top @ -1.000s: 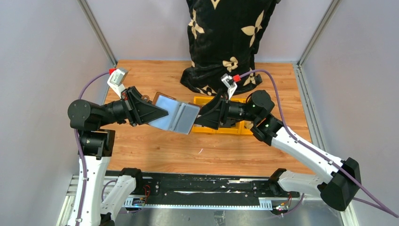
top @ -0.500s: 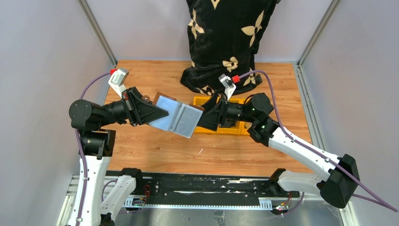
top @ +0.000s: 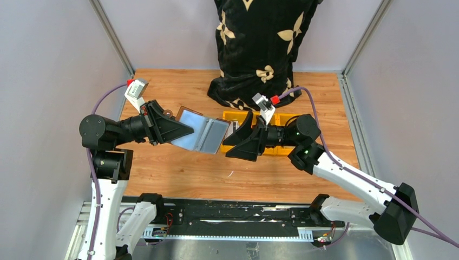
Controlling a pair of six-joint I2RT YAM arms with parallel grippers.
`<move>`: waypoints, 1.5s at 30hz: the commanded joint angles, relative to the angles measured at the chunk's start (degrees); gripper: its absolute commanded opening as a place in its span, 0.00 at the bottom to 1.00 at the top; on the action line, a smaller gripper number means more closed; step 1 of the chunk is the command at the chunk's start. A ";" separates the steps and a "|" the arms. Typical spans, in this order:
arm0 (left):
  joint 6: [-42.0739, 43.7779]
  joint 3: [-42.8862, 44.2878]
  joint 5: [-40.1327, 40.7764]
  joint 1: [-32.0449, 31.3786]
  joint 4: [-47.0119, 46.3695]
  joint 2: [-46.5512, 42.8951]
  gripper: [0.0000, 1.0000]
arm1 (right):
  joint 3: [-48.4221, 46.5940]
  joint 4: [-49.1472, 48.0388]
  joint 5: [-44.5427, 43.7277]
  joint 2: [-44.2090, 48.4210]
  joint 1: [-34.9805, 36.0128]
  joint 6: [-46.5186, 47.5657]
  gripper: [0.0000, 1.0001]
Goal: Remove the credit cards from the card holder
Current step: Remove the credit card from the card holder.
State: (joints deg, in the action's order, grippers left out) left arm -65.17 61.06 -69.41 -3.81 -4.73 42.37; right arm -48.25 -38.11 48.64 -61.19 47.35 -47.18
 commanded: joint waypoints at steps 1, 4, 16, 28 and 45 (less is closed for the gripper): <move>-0.92 0.35 -0.03 0.21 -1.59 -0.29 0.00 | -0.80 -4.73 1.21 0.87 1.50 -0.31 0.60; -1.09 0.64 0.14 0.21 -1.59 -0.35 0.00 | -1.42 -4.77 0.48 0.47 1.69 -0.37 0.52; -1.37 1.59 -0.06 0.21 -1.57 -0.28 0.00 | -4.03 15.17 -6.37 2.03 1.69 10.18 0.68; -1.63 1.92 0.04 0.21 -1.55 -0.39 0.00 | -2.50 -0.79 -6.21 0.56 1.70 1.21 0.81; -1.70 1.75 0.27 0.21 -1.55 -0.30 0.00 | 1.45 -14.02 -2.86 1.68 1.91 -6.86 0.49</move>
State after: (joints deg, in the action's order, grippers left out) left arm -66.26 61.41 -69.28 -3.81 -4.73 42.37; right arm -47.77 -46.61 43.03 -60.80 48.40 -51.86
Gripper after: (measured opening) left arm 0.051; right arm 0.512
